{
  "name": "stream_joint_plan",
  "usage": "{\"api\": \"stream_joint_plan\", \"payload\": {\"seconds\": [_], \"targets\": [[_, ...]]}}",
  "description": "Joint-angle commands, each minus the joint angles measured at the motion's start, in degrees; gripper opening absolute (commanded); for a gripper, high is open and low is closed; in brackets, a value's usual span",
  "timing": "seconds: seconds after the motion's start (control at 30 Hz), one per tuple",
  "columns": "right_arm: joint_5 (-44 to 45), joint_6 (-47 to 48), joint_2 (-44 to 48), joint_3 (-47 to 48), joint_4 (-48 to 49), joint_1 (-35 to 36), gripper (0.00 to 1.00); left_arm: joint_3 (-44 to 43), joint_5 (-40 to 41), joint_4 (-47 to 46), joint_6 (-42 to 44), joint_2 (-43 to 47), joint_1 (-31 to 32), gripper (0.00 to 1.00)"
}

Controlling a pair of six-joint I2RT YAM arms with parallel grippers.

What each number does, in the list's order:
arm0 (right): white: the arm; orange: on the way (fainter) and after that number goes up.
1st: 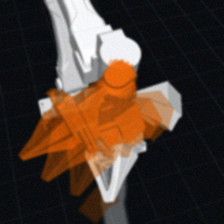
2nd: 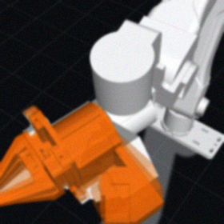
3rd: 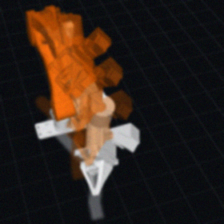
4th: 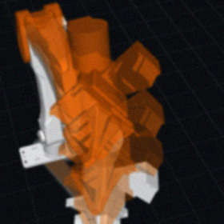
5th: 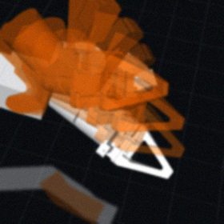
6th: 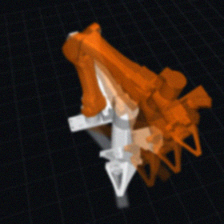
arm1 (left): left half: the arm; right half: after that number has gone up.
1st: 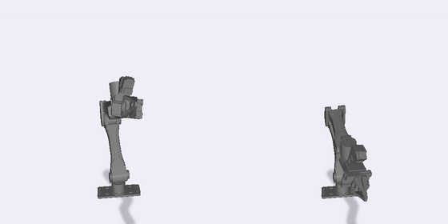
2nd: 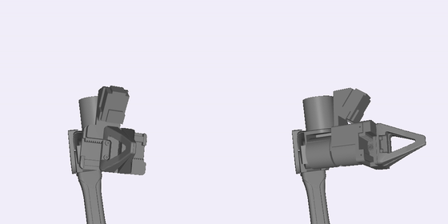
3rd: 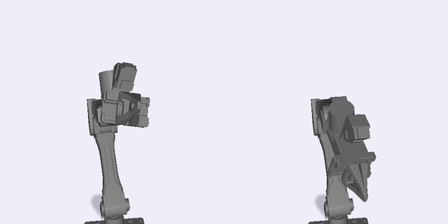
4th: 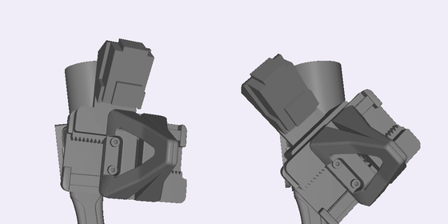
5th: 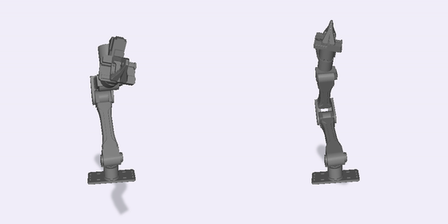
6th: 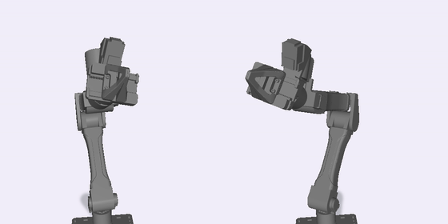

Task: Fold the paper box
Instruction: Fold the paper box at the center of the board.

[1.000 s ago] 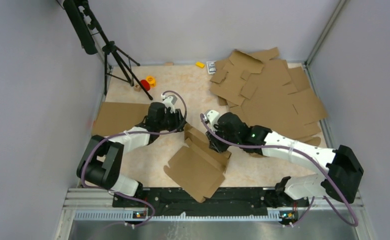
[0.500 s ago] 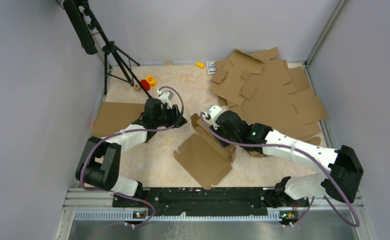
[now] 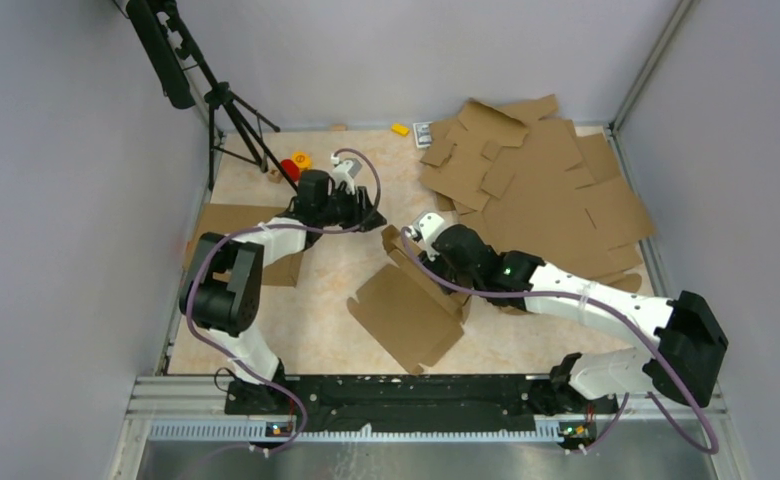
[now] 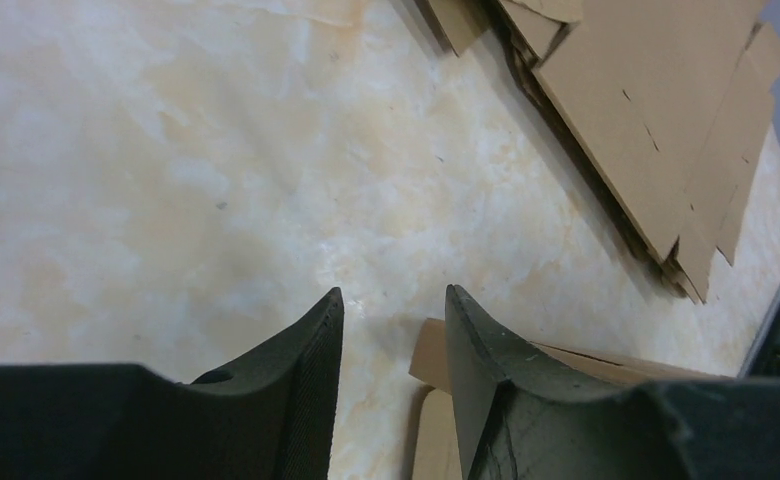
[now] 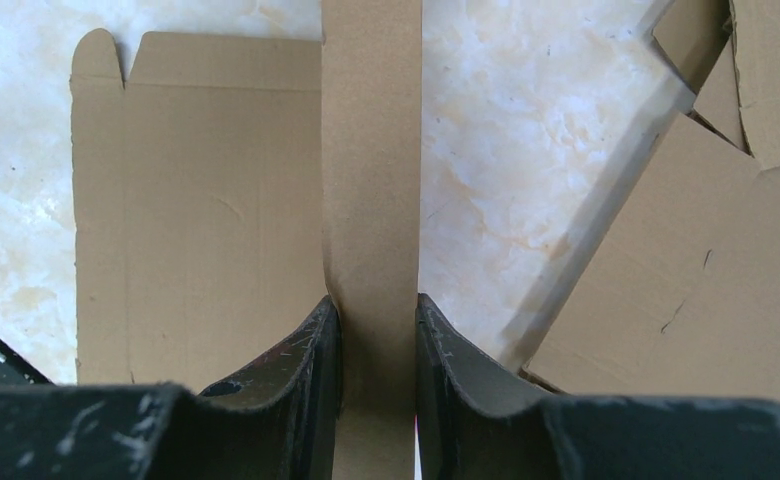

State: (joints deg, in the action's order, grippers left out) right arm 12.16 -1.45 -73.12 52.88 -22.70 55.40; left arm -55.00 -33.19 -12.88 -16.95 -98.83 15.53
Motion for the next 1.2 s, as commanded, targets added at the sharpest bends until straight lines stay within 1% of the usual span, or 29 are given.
{"api": "stream_joint_plan", "payload": {"seconds": [0.0,0.17,0.43,0.53,0.73,0.9,1.0,1.17], "targets": [[-0.4,0.4,0.5,0.7,3.2,0.0,0.18,0.7,-6.0,-2.2,0.4,0.3,1.4,0.43],[-1.2,-0.1,-0.3,0.9,3.4,-0.5,0.18,2.8,-7.0,-2.8,-0.4,1.3,2.7,0.43],[-0.4,-2.2,-1.8,2.5,1.7,-1.5,0.18,8.3,-3.6,-5.1,-3.6,5.3,4.2,0.42],[-0.6,-2.4,-1.9,2.8,1.3,-1.5,0.17,10.4,-1.7,-5.9,-3.2,7.3,5.7,0.42],[-1.1,-2.4,-1.7,2.7,1.6,-1.5,0.17,10.9,-0.2,-4.3,-1.3,8.3,7.8,0.42],[-0.9,-2.7,-1.8,2.7,1.5,-1.5,0.17,12.4,1.2,-3.6,-1.2,9.7,7.9,0.42],[-0.4,-2.8,-1.9,2.7,1.5,-1.5,0.17,11.8,2.1,-1.6,-0.5,10.2,7.9,0.43],[0.1,-2.8,-1.9,2.8,1.4,-1.5,0.18,12.3,-0.5,-2.7,-3.6,10.6,8.0,0.43]]}}
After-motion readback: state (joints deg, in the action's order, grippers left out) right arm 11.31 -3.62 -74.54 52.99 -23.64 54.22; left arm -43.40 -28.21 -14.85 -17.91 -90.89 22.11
